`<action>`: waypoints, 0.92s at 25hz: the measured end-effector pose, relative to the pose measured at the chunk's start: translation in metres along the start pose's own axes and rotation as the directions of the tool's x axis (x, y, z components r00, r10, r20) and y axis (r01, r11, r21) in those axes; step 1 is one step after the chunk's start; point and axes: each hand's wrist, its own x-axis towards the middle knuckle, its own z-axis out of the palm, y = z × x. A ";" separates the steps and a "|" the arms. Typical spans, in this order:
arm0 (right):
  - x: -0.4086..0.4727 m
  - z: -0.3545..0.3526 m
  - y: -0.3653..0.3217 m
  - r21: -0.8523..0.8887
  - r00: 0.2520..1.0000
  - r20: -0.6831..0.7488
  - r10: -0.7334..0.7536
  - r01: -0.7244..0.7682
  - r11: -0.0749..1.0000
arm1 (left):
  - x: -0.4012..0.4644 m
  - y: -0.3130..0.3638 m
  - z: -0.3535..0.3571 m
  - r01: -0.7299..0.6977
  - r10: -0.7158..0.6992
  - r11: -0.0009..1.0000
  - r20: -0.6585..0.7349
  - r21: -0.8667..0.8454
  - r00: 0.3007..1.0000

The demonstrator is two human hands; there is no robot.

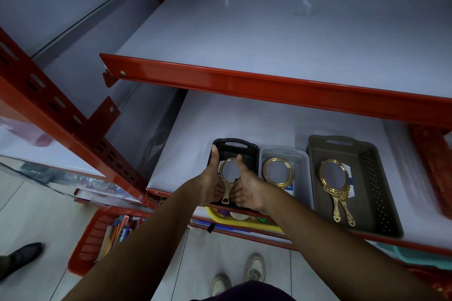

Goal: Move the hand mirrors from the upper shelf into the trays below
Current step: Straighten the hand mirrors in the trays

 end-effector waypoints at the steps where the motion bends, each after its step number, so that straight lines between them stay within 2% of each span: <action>1: 0.000 -0.001 0.000 -0.006 1.000 0.007 -0.003 0.003 1.000 | 0.003 0.000 -0.003 0.003 -0.003 1.000 -0.003 -0.006 1.000; 5: -0.008 -0.001 0.001 -0.015 0.999 0.017 -0.040 0.040 0.999 | 0.016 -0.004 -0.007 -0.031 0.031 1.000 -0.056 -0.001 0.998; 8: -0.030 -0.014 0.002 -0.065 0.978 -0.076 -0.192 0.188 0.980 | 0.017 -0.005 0.004 -0.197 0.198 0.980 -0.187 0.023 0.962; 10: -0.045 -0.037 0.009 -0.016 0.943 -0.172 -0.284 0.286 0.958 | 0.016 -0.005 0.019 -0.316 0.304 0.948 -0.192 -0.035 0.933; 11: -0.049 -0.051 0.014 0.055 0.935 -0.215 -0.282 0.300 0.952 | 0.016 -0.004 0.027 -0.317 0.296 0.942 -0.168 -0.114 0.940; 13: -0.056 -0.076 0.025 0.233 0.942 -0.241 -0.234 0.290 0.928 | 0.018 0.000 0.049 -0.225 0.217 0.943 -0.060 -0.244 0.974; 15: -0.056 -0.090 0.032 0.342 0.968 -0.186 -0.170 0.226 0.912 | 0.015 0.001 0.068 -0.139 0.148 0.962 0.025 -0.234 0.989; 18: -0.043 -0.100 0.035 0.340 0.978 -0.181 -0.100 0.158 0.927 | 0.015 0.000 0.096 -0.073 0.081 0.979 0.033 -0.192 0.996; 21: -0.024 -0.106 0.038 0.278 0.976 -0.211 -0.056 0.115 0.954 | 0.025 -0.002 0.121 -0.121 0.112 0.940 -0.048 -0.318 0.993; 23: -0.017 -0.109 0.039 0.250 0.979 -0.197 -0.045 0.094 0.964 | 0.036 -0.004 0.132 -0.167 0.137 0.937 -0.117 -0.307 0.984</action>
